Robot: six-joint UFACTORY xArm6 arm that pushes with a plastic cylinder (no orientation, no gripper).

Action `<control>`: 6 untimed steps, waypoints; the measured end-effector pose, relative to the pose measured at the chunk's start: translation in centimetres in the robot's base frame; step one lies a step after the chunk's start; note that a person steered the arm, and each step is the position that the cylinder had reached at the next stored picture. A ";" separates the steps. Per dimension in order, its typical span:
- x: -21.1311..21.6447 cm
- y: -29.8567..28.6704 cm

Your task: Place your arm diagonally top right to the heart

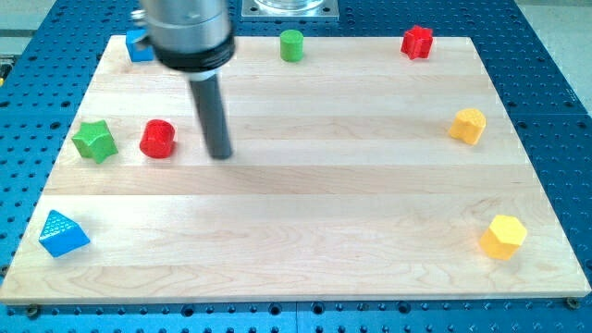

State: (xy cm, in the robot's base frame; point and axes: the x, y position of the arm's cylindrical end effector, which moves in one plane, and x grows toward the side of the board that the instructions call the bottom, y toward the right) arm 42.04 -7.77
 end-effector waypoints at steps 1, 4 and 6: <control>-4.1 4.8; -6.0 37.6; -4.1 40.9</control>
